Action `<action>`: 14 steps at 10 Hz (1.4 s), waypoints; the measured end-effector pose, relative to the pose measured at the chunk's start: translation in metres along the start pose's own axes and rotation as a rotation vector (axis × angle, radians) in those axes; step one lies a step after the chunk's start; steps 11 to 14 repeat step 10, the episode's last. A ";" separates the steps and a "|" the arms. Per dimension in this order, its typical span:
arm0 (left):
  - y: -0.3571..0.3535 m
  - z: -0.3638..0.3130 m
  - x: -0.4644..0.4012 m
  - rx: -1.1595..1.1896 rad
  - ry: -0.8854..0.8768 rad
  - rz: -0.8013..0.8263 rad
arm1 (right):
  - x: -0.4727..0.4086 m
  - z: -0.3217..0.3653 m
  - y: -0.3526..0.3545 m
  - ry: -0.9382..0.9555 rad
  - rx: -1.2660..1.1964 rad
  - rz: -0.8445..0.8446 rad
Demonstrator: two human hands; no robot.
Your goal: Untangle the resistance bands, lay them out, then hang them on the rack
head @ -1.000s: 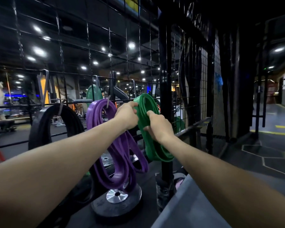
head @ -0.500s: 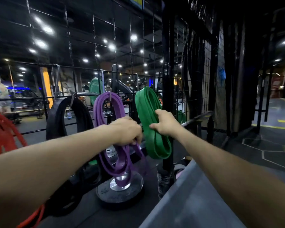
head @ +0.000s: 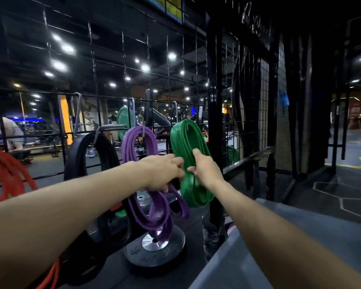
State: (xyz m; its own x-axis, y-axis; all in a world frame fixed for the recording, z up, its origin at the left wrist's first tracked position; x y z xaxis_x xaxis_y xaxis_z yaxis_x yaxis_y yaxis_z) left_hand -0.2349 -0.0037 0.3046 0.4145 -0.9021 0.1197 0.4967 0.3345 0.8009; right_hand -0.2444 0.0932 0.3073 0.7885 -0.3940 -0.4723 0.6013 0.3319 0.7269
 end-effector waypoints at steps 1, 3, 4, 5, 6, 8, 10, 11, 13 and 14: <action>-0.006 -0.004 -0.001 -0.087 0.019 0.090 | 0.000 -0.008 -0.002 -0.030 -0.036 0.030; -0.002 -0.006 0.006 -0.070 -0.026 -0.002 | 0.007 0.013 -0.011 0.057 -0.185 0.056; 0.004 -0.008 0.008 -0.065 -0.047 -0.065 | 0.007 0.015 -0.019 0.054 -0.179 0.129; 0.030 -0.009 0.011 -0.069 -0.021 -0.281 | 0.001 0.008 -0.017 0.088 -0.132 0.130; 0.060 0.000 0.012 -0.037 0.061 -0.574 | -0.011 -0.006 0.003 0.079 -0.189 -0.005; 0.062 0.025 -0.012 -0.109 0.256 -0.557 | -0.039 -0.050 0.019 -0.117 -0.235 -0.097; 0.045 0.035 -0.017 -0.116 0.323 -0.444 | -0.039 -0.040 -0.026 -0.034 -0.313 0.108; 0.045 0.035 -0.017 -0.116 0.323 -0.444 | -0.039 -0.040 -0.026 -0.034 -0.313 0.108; 0.045 0.035 -0.017 -0.116 0.323 -0.444 | -0.039 -0.040 -0.026 -0.034 -0.313 0.108; 0.045 0.035 -0.017 -0.116 0.323 -0.444 | -0.039 -0.040 -0.026 -0.034 -0.313 0.108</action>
Point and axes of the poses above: each hand's wrist, its own x-axis away from the middle knuckle, its own y-axis out of the back of the hand, z = x × y, the point moved 9 cm from there along -x, towards the middle knuckle, and after that the axes turned 10 degrees about -y, right-handed, at the moved point
